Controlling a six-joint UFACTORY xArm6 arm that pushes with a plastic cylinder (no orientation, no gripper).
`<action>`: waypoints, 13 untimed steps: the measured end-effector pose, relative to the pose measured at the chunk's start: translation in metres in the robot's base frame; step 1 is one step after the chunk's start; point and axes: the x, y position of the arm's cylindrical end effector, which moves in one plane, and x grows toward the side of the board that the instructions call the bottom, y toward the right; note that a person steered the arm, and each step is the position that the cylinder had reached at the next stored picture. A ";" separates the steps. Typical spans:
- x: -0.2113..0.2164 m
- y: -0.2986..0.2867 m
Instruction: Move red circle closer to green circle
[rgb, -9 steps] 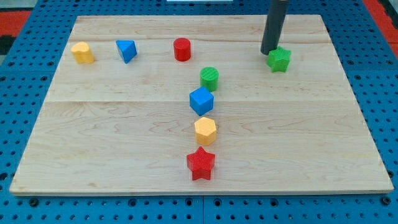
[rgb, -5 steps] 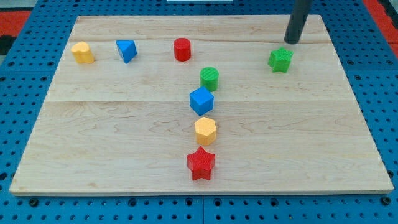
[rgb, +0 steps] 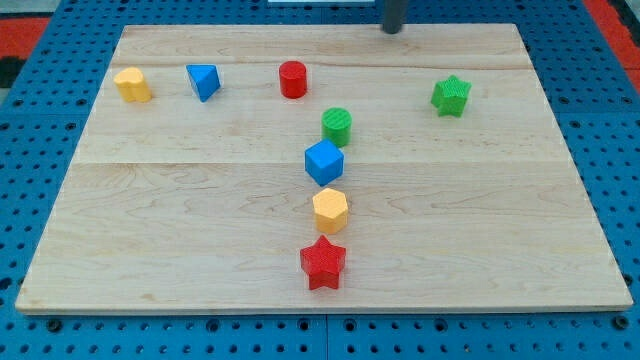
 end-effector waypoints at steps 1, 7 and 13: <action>0.009 -0.061; 0.074 -0.138; 0.101 -0.039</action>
